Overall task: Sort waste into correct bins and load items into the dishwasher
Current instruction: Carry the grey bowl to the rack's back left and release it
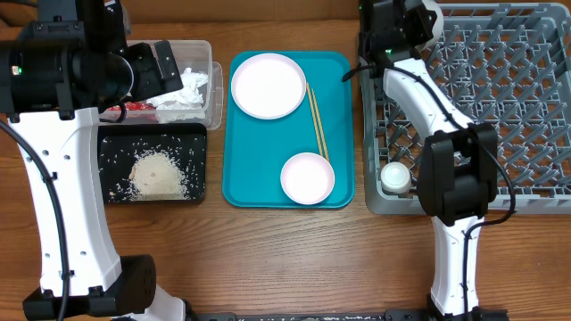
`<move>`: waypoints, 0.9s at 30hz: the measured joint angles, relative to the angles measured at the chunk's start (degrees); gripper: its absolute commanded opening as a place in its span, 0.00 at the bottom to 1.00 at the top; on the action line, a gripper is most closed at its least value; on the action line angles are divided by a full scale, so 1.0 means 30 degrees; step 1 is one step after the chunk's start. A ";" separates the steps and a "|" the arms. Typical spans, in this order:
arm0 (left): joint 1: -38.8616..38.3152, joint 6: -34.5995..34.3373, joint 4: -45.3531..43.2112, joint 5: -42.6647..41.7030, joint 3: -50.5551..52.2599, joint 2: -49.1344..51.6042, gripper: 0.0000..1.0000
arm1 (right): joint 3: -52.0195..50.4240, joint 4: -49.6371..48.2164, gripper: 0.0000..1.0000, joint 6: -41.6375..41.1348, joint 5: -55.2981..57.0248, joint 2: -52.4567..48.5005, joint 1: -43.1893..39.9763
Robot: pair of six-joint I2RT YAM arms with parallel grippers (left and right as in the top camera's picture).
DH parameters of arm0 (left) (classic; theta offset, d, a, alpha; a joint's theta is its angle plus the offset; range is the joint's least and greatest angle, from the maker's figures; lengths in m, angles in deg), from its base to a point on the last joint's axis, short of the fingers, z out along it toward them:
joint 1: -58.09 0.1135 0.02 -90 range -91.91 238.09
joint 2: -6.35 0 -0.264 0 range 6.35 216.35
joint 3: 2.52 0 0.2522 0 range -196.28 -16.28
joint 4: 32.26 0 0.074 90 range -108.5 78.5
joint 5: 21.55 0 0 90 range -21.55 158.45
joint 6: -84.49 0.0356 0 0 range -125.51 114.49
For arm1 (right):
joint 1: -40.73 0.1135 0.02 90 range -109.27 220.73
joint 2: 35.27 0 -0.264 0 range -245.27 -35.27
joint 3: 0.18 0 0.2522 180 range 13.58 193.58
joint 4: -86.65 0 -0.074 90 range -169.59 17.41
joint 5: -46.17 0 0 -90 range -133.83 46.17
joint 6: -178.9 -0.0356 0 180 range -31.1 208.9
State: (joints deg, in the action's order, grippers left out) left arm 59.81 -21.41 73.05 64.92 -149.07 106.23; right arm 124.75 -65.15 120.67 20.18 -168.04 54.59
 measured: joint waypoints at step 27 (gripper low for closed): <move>0.0000 0.0000 0.0000 -0.0007 0.0000 0.0000 1.00 | 0.0007 0.1996 0.49 -0.0896 0.0488 -0.0051 0.1333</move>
State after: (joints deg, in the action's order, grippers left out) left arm 59.81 -21.41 73.05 64.90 -149.07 106.23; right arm 124.78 -59.16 117.99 21.64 -168.19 58.59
